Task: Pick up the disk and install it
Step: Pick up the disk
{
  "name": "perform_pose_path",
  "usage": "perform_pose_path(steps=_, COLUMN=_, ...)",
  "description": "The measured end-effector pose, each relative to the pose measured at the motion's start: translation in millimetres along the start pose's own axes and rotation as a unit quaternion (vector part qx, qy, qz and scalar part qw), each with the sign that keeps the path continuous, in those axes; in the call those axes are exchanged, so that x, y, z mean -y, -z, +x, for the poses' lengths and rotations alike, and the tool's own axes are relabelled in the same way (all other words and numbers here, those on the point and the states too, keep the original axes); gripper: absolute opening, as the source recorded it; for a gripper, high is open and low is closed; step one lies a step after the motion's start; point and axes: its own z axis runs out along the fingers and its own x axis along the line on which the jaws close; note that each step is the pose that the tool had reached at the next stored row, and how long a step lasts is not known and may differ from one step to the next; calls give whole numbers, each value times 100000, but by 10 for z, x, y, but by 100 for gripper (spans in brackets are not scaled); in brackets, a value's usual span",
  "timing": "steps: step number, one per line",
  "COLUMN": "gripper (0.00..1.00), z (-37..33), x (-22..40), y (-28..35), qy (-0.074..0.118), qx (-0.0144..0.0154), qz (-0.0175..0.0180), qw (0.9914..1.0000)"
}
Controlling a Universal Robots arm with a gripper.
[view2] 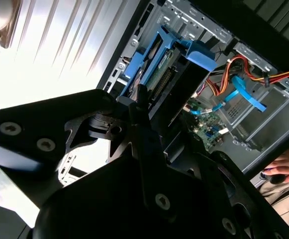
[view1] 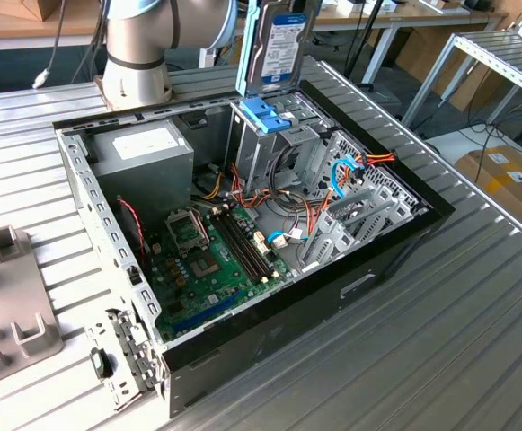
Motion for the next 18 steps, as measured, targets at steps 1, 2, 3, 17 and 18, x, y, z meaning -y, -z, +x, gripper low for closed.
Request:
perform_pose_path(steps=1, gripper=35, z=0, x=30, y=-1, qy=2, qx=7, qz=-2, qw=100000)
perform_pose_path(steps=2, gripper=35, z=0, x=45, y=-2, qy=11, qx=14, qz=-2, qw=100000)
perform_pose_path(steps=3, gripper=35, z=0, x=45, y=-2, qy=9, qx=10, qz=-1, qw=100000)
perform_pose_path(steps=17, gripper=35, z=1, x=47, y=103, qy=5, qx=-34, qz=-4, qw=100000)
perform_pose_path(steps=18, gripper=35, z=1, x=47, y=102, qy=4, qx=-30, qz=-3, qw=100000)
